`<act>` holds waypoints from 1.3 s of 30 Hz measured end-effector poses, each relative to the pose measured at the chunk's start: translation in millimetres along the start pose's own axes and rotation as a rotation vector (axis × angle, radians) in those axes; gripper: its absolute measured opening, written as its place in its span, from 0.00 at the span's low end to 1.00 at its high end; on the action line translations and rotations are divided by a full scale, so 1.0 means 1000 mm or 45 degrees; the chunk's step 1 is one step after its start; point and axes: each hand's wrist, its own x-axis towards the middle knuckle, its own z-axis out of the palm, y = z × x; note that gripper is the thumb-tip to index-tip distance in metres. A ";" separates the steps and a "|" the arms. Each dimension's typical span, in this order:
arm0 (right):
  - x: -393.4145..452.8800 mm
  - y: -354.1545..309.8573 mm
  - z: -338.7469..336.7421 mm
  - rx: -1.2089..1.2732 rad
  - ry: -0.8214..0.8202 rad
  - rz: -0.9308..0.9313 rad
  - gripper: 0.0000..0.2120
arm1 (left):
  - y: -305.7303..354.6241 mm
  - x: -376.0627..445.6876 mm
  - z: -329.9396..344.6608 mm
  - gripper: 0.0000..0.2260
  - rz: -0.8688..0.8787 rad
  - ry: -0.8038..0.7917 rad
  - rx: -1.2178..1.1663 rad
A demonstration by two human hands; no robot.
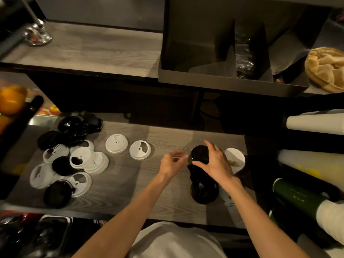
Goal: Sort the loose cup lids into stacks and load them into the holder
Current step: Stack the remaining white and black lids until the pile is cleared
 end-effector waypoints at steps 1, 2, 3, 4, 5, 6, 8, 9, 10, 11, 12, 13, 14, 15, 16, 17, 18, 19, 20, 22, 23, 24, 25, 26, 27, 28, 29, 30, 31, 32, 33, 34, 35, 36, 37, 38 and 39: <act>0.000 -0.007 0.003 0.017 0.064 -0.043 0.42 | -0.002 0.000 -0.013 0.11 0.025 0.039 0.044; 0.001 -0.017 0.008 0.013 0.124 -0.116 0.38 | -0.003 0.000 -0.029 0.09 0.050 0.097 0.088; 0.003 -0.028 0.014 -0.002 0.151 -0.199 0.34 | -0.007 0.002 -0.047 0.08 0.071 0.164 0.130; 0.006 -0.039 0.021 -0.007 0.136 -0.283 0.30 | -0.011 0.002 -0.063 0.07 0.101 0.238 0.183; 0.009 -0.054 0.029 -0.010 0.083 -0.362 0.28 | -0.016 0.001 -0.083 0.07 0.130 0.330 0.275; 0.014 -0.071 0.040 -0.016 0.008 -0.435 0.27 | -0.021 -0.002 -0.105 0.08 0.162 0.424 0.410; 0.022 -0.097 0.062 -0.046 -0.143 -0.545 0.29 | -0.031 -0.004 -0.139 0.13 0.256 0.558 0.739; 0.026 -0.112 0.075 -0.061 -0.209 -0.589 0.31 | -0.032 -0.004 -0.155 0.16 0.258 0.572 0.870; 0.029 -0.122 0.085 -0.067 -0.264 -0.616 0.33 | -0.034 -0.001 -0.167 0.20 0.198 0.549 0.956; 0.032 -0.132 0.095 -0.084 -0.317 -0.633 0.36 | -0.036 0.003 -0.177 0.24 0.085 0.500 1.032; 0.035 -0.137 0.102 -0.121 -0.361 -0.639 0.38 | -0.037 0.007 -0.183 0.28 -0.026 0.409 1.120; 0.036 -0.141 0.109 -0.186 -0.403 -0.644 0.39 | -0.040 0.012 -0.189 0.30 -0.088 0.307 1.234; 0.037 -0.144 0.114 -0.268 -0.444 -0.645 0.40 | -0.044 0.015 -0.193 0.32 -0.105 0.224 1.324; 0.037 -0.143 0.118 -0.352 -0.479 -0.644 0.39 | -0.047 0.017 -0.194 0.34 -0.102 0.170 1.381; 0.035 -0.138 0.119 -0.416 -0.492 -0.640 0.39 | -0.049 0.015 -0.191 0.35 -0.095 0.163 1.421; 0.031 -0.134 0.121 -0.465 -0.485 -0.633 0.39 | -0.051 0.013 -0.189 0.35 -0.083 0.159 1.472; 0.026 -0.129 0.123 -0.488 -0.465 -0.622 0.38 | -0.053 0.011 -0.188 0.34 -0.056 0.149 1.526; 0.020 -0.122 0.122 -0.491 -0.434 -0.609 0.37 | -0.054 0.008 -0.184 0.33 -0.015 0.140 1.581; 0.013 -0.114 0.120 -0.486 -0.393 -0.605 0.35 | -0.057 0.005 -0.181 0.32 0.046 0.105 1.621; 0.004 -0.102 0.116 -0.486 -0.286 -0.608 0.28 | -0.068 0.001 -0.178 0.27 0.204 0.084 1.482; 0.001 -0.097 0.114 -0.472 -0.224 -0.597 0.23 | -0.072 -0.001 -0.178 0.24 0.274 0.111 1.337; 0.000 -0.094 0.111 -0.449 -0.168 -0.572 0.20 | -0.075 -0.003 -0.177 0.23 0.328 0.169 1.210; -0.001 -0.092 0.109 -0.424 -0.132 -0.532 0.19 | -0.078 -0.004 -0.176 0.25 0.330 0.215 1.105; 0.000 -0.093 0.108 -0.401 -0.119 -0.492 0.19 | -0.080 -0.004 -0.176 0.31 0.307 0.222 1.031; 0.001 -0.095 0.108 -0.369 -0.122 -0.455 0.20 | -0.080 -0.003 -0.175 0.37 0.278 0.191 0.976; 0.001 -0.097 0.109 -0.342 -0.132 -0.423 0.22 | -0.080 -0.001 -0.173 0.42 0.264 0.153 0.942; 0.002 -0.101 0.110 -0.319 -0.142 -0.405 0.23 | -0.077 0.001 -0.171 0.45 0.283 0.131 0.937; 0.002 -0.104 0.110 -0.292 -0.145 -0.393 0.22 | -0.075 0.004 -0.167 0.44 0.320 0.130 0.946; 0.002 -0.107 0.112 -0.235 -0.126 -0.391 0.21 | -0.071 0.005 -0.165 0.42 0.349 0.151 0.957; 0.002 -0.108 0.113 -0.146 -0.093 -0.385 0.20 | -0.067 0.007 -0.164 0.42 0.353 0.173 0.952; 0.002 -0.110 0.113 -0.019 -0.048 -0.368 0.18 | -0.063 0.006 -0.164 0.41 0.347 0.191 0.925; 0.003 -0.111 0.112 0.140 -0.007 -0.318 0.15 | -0.059 0.004 -0.164 0.41 0.360 0.214 0.859; 0.003 -0.114 0.109 0.327 0.018 -0.231 0.13 | -0.055 0.002 -0.165 0.40 0.407 0.241 0.754; 0.004 -0.117 0.105 0.529 -0.007 -0.104 0.12 | -0.051 -0.002 -0.166 0.39 0.473 0.259 0.630; 0.004 -0.123 0.100 0.728 -0.080 0.034 0.11 | -0.045 -0.008 -0.166 0.38 0.529 0.249 0.527; 0.004 -0.127 0.094 0.924 -0.190 0.152 0.12 | -0.038 -0.015 -0.164 0.37 0.573 0.222 0.467; 0.003 -0.131 0.089 1.127 -0.306 0.230 0.12 | -0.031 -0.022 -0.162 0.37 0.598 0.190 0.431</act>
